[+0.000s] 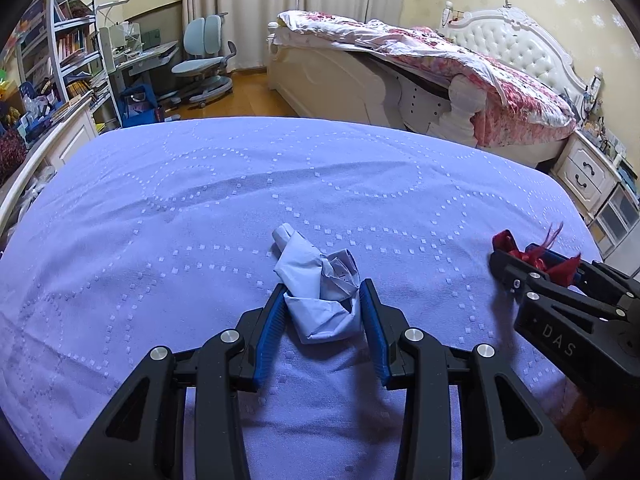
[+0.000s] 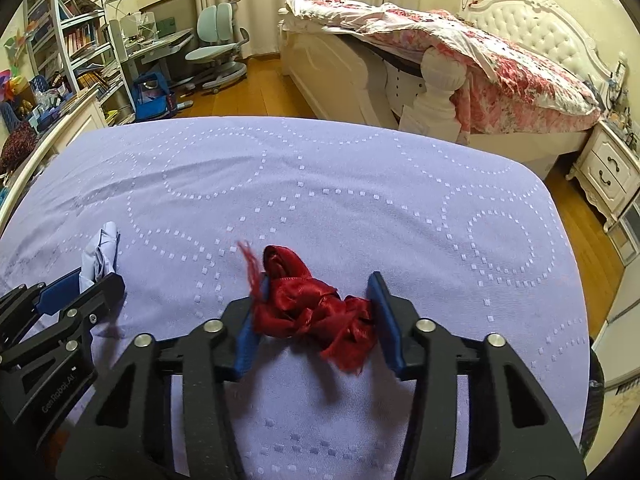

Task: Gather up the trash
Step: 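Carry the white-blue paper and red cloth over the black trash bin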

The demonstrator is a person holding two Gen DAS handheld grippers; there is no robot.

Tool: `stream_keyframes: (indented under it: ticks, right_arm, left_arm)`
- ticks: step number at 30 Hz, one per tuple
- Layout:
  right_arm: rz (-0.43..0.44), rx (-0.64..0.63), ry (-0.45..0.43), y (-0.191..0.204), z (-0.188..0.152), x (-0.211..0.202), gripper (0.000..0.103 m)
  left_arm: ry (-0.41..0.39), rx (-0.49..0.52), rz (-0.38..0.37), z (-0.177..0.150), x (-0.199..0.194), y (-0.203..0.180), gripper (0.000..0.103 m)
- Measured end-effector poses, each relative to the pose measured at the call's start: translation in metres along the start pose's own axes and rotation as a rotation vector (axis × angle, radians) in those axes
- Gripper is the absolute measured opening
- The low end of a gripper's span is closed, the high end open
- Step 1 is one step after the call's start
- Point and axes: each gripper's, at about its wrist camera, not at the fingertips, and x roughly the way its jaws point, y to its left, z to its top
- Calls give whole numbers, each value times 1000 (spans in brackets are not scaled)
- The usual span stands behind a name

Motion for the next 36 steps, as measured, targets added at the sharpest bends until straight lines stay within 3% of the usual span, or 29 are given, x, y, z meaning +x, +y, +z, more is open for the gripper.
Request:
stream_keyframes:
  ticks: [17, 36]
  right_arm:
    - [18, -4, -9, -19, -61, -55, 36]
    - [-2, 111, -84, -76, -127, -128, 36]
  left_arm:
    - [-4, 52, -45, -34, -32, -36, 39]
    - [-36, 139, -128, -78, -75, -104, 39]
